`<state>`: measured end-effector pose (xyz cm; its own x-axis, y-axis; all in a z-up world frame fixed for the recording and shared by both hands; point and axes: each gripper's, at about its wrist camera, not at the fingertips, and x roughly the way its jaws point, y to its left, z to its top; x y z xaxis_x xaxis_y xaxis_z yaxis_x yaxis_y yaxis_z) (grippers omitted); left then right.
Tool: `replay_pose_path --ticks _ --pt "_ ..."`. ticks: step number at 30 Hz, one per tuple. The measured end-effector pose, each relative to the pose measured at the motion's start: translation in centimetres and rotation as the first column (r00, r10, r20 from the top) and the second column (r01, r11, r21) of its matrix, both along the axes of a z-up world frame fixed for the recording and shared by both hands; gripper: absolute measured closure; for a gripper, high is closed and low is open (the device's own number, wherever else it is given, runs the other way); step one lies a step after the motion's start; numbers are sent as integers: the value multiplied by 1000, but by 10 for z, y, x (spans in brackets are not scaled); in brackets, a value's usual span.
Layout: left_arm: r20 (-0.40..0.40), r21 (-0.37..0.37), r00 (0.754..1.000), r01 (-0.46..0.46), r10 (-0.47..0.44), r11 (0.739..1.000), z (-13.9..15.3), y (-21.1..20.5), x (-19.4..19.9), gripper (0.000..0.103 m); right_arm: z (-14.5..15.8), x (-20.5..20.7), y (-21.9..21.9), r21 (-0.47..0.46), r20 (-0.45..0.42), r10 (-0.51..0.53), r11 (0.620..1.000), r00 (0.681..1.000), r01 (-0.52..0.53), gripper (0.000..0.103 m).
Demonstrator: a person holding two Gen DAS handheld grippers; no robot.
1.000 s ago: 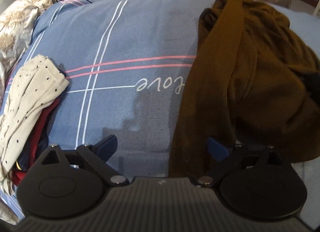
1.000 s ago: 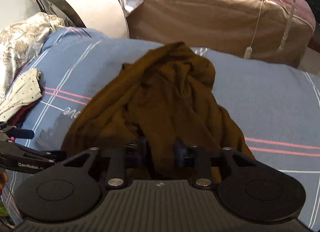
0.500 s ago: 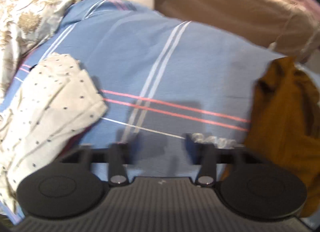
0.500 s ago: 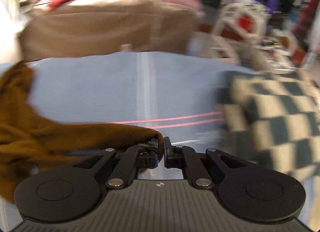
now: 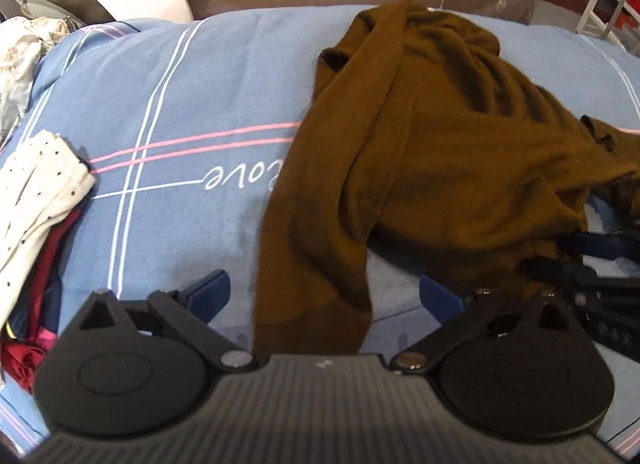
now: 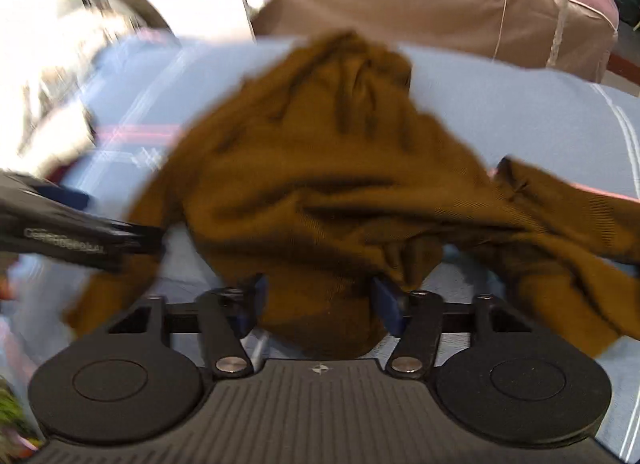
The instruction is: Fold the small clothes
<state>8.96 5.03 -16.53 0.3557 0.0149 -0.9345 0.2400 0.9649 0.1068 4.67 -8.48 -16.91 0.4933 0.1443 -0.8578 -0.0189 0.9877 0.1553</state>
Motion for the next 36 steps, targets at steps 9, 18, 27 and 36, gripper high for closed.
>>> replay_pose_path --ticks 9,18,27,36 --pt "-48 -58 998 -36 33 998 1 31 -19 0 45 -69 -27 291 -63 29 957 998 -10 100" --pt "-194 -135 980 -65 38 989 -24 28 -58 0 55 -168 -40 386 -349 227 919 909 -81 102" --pt "169 215 957 196 -234 957 -11 -35 -47 0 67 -131 -81 192 -74 17 981 997 -2 0" --pt "42 169 936 338 -349 926 -30 -58 -7 94 59 -81 -91 215 -53 -115 969 992 124 3"
